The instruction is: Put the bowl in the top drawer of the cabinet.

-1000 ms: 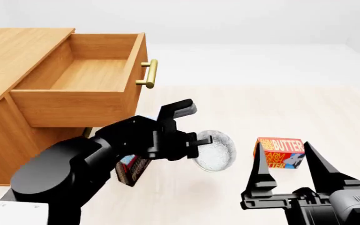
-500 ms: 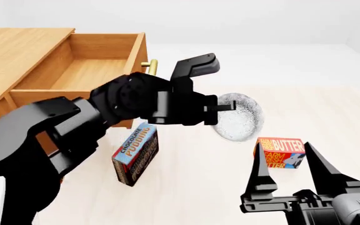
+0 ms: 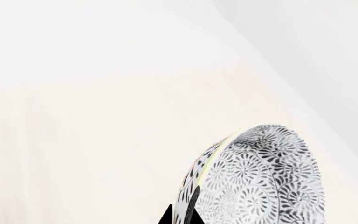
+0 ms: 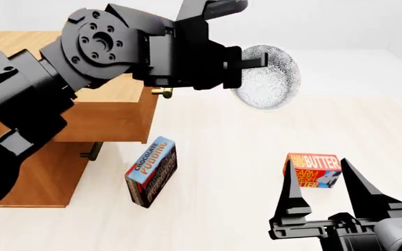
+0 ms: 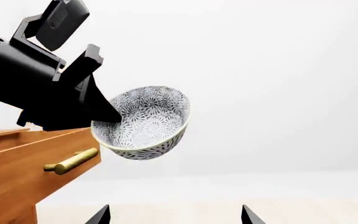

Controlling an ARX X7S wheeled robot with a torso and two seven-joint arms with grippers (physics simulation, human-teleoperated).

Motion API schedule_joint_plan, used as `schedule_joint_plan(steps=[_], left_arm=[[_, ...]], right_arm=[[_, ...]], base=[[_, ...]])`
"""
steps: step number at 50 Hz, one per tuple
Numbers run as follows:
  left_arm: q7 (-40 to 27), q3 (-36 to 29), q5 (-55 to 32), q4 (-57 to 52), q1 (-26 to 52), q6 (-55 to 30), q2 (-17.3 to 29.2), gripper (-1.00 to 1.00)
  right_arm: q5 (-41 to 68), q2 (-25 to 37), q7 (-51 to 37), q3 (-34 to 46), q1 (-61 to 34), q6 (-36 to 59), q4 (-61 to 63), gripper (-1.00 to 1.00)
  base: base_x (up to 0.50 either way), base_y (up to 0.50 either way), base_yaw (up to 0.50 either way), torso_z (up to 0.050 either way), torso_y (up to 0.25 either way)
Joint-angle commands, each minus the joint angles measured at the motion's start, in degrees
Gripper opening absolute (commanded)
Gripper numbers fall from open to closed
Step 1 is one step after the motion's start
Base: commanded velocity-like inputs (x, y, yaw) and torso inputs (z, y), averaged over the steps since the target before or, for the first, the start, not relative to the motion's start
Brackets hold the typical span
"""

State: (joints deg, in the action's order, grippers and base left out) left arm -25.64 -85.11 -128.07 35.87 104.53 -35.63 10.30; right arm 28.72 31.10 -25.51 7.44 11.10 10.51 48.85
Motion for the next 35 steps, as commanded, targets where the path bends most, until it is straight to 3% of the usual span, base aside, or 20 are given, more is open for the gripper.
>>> schedule_joint_plan(steps=[1, 15, 35], left_arm=[[-2.00, 1.80, -0.64, 1.17, 5.62, -1.38, 2.32, -1.00], [-1.68, 0.91, 0.65, 6.78, 9.21, -3.65, 4.34, -1.00], [-0.39, -3.95, 5.32, 20.02, 8.17, -5.36, 6.30, -1.00]], right_arm=[[0.06, 0.36, -0.23, 0.30, -0.37, 0.41, 0.51, 1.00], [0.12, 0.51, -0.27, 0.90, -1.34, 0.86, 0.24, 1.00], [-0.20, 0.45, -0.59, 1.25, -0.74, 0.25, 0.09, 1.00]], base=[[0.00, 0.00, 0.00, 0.000, 0.000], [0.00, 0.00, 0.00, 0.000, 0.000], [0.00, 0.00, 0.00, 0.000, 0.000]])
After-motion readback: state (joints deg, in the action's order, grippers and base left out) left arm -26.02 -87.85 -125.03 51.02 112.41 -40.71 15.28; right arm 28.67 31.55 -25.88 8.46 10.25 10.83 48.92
